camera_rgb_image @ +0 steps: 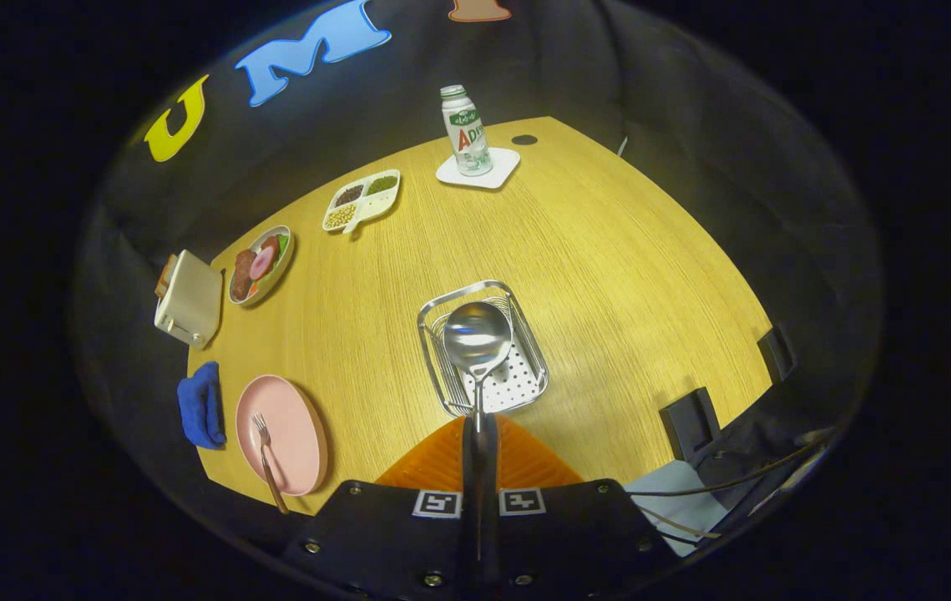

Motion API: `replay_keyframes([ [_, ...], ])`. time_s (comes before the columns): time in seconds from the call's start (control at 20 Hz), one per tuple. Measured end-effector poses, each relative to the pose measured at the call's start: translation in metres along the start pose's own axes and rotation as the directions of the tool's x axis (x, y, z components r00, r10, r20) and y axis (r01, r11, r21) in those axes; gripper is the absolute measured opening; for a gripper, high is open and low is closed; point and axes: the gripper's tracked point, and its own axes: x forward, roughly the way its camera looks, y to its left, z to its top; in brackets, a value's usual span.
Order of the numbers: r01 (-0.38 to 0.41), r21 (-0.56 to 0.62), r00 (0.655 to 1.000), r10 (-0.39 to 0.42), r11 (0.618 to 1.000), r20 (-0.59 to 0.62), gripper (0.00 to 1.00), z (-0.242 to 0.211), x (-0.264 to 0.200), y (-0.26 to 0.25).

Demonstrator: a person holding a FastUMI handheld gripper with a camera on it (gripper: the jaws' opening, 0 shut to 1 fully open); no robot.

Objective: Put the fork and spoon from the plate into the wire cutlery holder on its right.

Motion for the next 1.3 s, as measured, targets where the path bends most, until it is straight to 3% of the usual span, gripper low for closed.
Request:
replay_keyframes([
  [0.25,0.008,-0.023,0.998,-0.009,1.0,-0.056,0.02,0.004,0.008,-0.003],
  [0.75,0.018,-0.044,0.999,-0.02,0.999,-0.044,0.06,0.011,0.009,-0.006],
  [1.05,0.019,-0.042,1.0,-0.018,0.999,0.025,0.14,0.031,-0.004,-0.008],
  [1.3,0.022,-0.056,0.997,-0.018,0.998,0.076,0.14,0.041,-0.016,-0.007],
])
